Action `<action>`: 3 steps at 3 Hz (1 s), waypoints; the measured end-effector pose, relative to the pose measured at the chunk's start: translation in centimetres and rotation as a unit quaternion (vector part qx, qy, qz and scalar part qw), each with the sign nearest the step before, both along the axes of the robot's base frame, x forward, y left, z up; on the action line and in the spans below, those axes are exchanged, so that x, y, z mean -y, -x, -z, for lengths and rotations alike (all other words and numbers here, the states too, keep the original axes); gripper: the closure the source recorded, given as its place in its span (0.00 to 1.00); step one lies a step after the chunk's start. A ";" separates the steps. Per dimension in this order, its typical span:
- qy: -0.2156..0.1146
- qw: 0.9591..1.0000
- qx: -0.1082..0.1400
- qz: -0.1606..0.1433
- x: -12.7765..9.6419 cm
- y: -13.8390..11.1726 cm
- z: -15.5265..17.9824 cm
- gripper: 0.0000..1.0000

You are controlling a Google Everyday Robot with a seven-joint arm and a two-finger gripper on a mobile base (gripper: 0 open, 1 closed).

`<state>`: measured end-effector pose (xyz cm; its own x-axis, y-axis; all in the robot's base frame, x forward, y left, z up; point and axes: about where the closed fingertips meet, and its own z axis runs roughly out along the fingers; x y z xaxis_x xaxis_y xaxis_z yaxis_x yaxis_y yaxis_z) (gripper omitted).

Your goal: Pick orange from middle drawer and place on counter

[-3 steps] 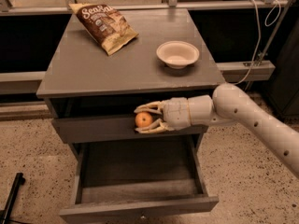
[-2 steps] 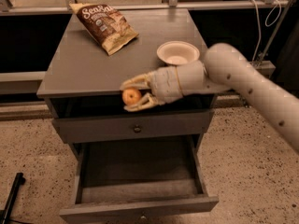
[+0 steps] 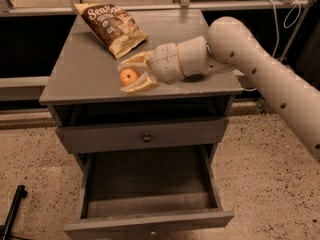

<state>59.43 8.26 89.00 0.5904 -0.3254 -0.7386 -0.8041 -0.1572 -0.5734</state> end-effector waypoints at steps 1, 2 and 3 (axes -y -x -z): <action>-0.086 0.989 -0.081 0.087 1.1 -4.2 1.2 1.00; -0.096 0.987 -0.080 0.103 0.9 -5.2 1.1 1.00; -0.096 0.987 -0.080 0.103 0.9 -5.2 1.1 1.00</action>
Offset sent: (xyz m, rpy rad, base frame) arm 0.0368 -0.0090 -0.0106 0.1517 0.1441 -0.1540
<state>64.62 7.35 87.93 0.3966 -0.2709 -0.8771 -0.8906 0.1180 -0.4391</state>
